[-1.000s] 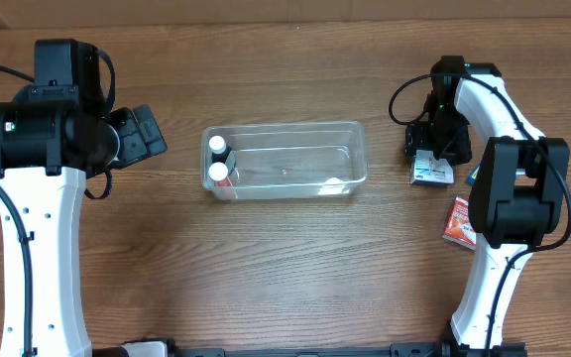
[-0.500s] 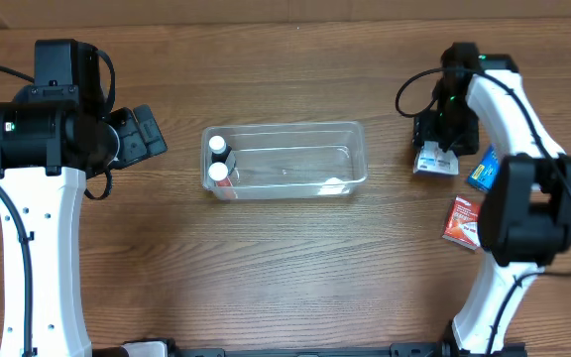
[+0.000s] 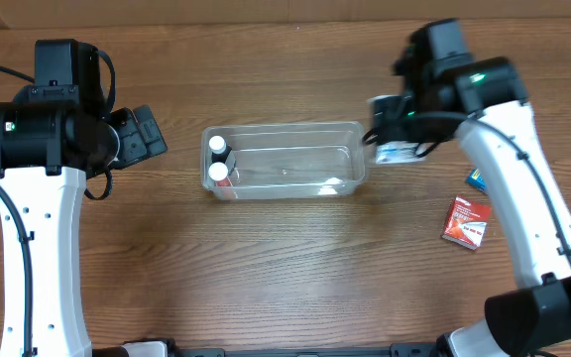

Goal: Pack container
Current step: 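Grasp the white medicine box with the right gripper and lift it, then lower the white box into the container's right end and release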

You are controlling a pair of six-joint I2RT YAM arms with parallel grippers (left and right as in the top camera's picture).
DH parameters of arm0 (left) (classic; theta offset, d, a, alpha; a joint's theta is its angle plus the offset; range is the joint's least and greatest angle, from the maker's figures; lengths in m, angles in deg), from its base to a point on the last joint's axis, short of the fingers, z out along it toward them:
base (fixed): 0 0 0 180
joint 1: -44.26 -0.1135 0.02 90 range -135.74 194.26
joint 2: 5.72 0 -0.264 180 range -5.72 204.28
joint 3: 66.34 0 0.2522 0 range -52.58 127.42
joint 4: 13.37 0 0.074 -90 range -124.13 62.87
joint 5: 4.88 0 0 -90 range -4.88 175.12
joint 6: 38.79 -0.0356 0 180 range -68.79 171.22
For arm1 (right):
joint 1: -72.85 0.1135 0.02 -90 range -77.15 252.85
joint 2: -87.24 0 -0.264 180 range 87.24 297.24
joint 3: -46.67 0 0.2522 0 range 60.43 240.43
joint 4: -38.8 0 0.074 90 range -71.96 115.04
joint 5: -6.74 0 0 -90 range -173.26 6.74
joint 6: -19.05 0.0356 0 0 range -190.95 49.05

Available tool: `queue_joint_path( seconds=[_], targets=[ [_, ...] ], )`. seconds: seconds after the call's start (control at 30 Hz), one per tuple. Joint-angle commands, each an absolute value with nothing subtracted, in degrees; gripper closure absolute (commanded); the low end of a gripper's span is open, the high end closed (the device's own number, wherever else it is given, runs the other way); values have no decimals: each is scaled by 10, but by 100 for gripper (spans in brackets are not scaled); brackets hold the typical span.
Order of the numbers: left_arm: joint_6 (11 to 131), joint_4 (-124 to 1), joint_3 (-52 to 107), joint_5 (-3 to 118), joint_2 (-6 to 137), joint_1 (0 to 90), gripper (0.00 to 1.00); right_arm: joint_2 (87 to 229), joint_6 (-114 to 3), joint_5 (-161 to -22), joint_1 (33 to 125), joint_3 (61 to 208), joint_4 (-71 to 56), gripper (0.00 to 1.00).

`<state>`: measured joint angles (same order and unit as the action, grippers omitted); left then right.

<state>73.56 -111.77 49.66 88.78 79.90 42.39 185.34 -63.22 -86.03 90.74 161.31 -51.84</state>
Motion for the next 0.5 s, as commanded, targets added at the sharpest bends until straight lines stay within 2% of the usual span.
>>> queue_joint_path(
  seconds=[0.0,0.17,0.47],
  targets=[
    [730,-1118,490,887,796,423,0,1861,-583,-863,971,1610,-490,25],
    [730,-1122,490,887,796,423,0,1890,-539,-852,1021,1578,-437,24],
    [726,-1122,490,887,796,423,0,1974,-522,-832,1024,1545,-397,24]
  ],
)
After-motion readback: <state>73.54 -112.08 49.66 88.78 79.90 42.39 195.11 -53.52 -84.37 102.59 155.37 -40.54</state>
